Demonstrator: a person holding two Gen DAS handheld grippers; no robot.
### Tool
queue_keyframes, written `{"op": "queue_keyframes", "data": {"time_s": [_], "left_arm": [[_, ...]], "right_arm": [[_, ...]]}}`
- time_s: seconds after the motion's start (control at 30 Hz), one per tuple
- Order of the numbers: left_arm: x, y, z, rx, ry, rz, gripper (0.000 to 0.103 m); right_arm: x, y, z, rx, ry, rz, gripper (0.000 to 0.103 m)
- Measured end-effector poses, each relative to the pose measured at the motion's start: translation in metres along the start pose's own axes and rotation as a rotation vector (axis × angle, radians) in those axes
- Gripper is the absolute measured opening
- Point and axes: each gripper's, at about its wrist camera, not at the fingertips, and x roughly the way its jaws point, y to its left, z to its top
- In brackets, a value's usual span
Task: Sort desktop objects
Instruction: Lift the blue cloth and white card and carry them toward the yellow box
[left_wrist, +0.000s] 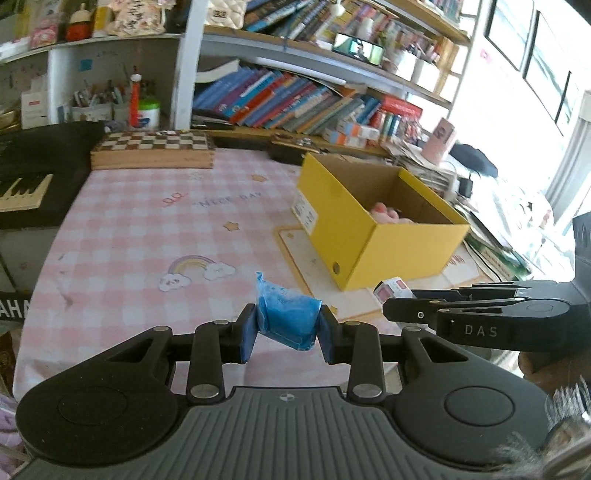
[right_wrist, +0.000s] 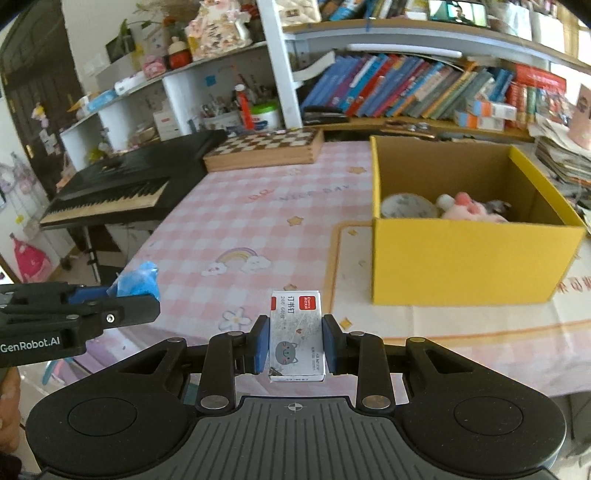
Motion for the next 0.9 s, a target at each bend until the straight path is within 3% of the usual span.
{"op": "queue_keyframes", "data": {"time_s": [0.53,0.9], "left_arm": [[0.009,-0.042,-0.011,0.080,0.066,-0.125,0.031],[0.020,-0.061,-0.011,0.100,0.081,-0.222,0.031]], "right_arm": [[-0.025,-0.020,-0.033,0.101,0.029,-0.050,0.030],[-0.042,-0.036,-0.047,0.160,0.040,-0.131,0.030]]}}
